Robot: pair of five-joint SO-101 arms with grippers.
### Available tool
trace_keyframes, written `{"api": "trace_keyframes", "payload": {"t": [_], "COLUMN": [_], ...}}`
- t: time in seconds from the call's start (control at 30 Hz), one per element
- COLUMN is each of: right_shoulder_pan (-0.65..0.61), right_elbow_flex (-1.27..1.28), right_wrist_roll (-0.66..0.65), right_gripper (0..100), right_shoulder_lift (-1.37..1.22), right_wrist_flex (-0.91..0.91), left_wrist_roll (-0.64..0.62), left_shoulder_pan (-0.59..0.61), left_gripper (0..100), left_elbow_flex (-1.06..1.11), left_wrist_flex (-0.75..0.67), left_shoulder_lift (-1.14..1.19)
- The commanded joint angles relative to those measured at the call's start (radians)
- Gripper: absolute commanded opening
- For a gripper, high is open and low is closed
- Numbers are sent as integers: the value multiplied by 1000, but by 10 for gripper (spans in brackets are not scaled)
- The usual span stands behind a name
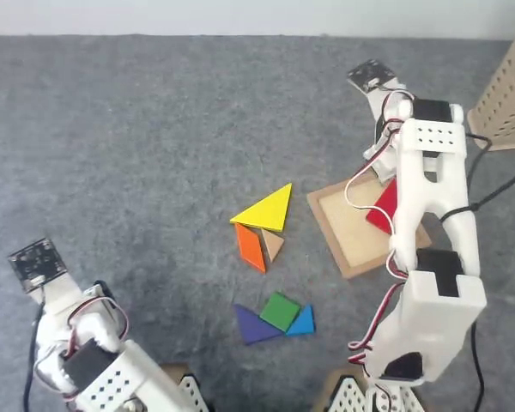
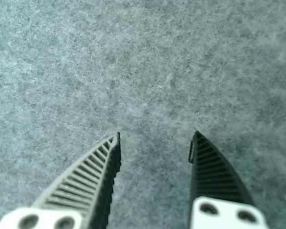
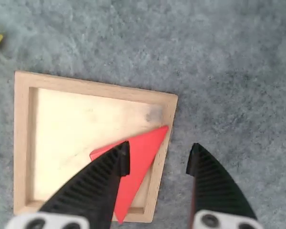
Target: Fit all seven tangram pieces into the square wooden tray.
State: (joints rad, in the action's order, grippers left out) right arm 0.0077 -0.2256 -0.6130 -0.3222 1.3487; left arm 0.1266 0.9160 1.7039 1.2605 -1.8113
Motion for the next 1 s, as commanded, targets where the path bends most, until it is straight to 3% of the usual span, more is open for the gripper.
{"api": "trace_keyframes", "payload": {"t": [0.0,0.13,0.67,0.97], "right_shoulder_pan": [39,61,81,50], "right_elbow_flex": [-8,80,440,430], "right_wrist_roll": [20,31,81,81], "right_gripper": [96,24,23,24], "right_shoulder_lift": [31,31,19,18], "right_wrist_flex": [-8,-82,-398,-426], "left_wrist_roll": [-9,-9,-9,-9], "left_shoulder_pan": [-2,-2,-2,-2], "left_gripper": [225,225,225,225], "left_elbow_flex": [-19,-19,-19,-19], "left_wrist_flex": [3,3,3,3], "left_shoulder_lift": [-11,-11,-11,-11]}}
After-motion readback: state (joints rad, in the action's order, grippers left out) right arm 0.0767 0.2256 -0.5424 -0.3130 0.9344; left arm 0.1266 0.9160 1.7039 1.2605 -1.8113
